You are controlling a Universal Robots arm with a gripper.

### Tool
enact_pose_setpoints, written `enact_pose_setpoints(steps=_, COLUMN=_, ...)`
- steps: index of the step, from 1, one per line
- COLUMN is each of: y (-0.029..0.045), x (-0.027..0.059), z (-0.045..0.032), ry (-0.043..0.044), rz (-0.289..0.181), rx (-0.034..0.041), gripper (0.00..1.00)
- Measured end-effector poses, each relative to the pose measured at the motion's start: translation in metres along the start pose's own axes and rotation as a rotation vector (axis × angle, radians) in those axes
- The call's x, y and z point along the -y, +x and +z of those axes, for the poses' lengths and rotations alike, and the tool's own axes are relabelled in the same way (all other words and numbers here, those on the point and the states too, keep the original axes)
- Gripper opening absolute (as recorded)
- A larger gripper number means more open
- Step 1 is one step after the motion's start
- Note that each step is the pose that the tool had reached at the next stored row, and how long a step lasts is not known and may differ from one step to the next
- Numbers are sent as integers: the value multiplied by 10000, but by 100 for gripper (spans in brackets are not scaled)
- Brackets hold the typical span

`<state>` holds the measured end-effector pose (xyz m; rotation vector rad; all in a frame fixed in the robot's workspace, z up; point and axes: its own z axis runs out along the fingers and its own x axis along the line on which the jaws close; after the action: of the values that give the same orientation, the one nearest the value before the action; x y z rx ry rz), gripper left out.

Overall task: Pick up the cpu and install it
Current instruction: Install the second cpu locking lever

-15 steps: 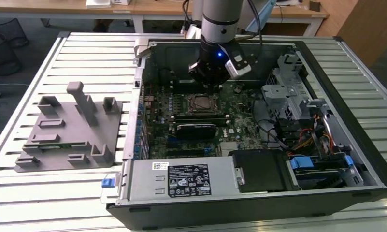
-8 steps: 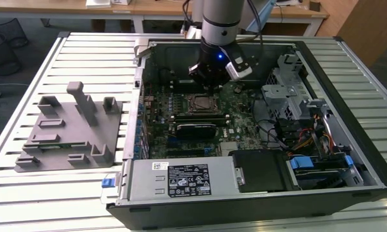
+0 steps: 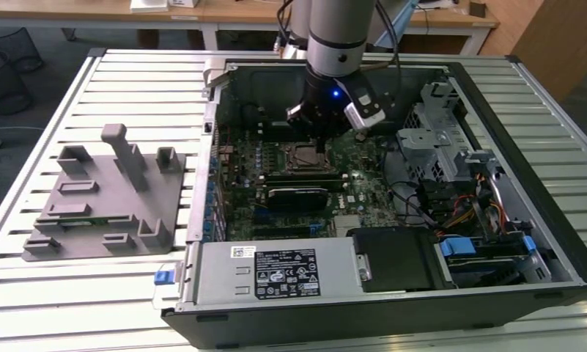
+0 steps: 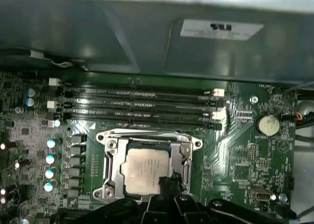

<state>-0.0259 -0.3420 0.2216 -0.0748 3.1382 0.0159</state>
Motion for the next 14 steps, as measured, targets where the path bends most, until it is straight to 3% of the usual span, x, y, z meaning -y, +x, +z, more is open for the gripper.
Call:
enact_pose_setpoints(steps=7, y=1, x=21, z=-21, ry=1, rz=0, rx=-1, gripper=11)
enact_pose_setpoints(steps=14, y=1, x=20, z=-184, ry=5, rz=0, rx=-1, gripper=11)
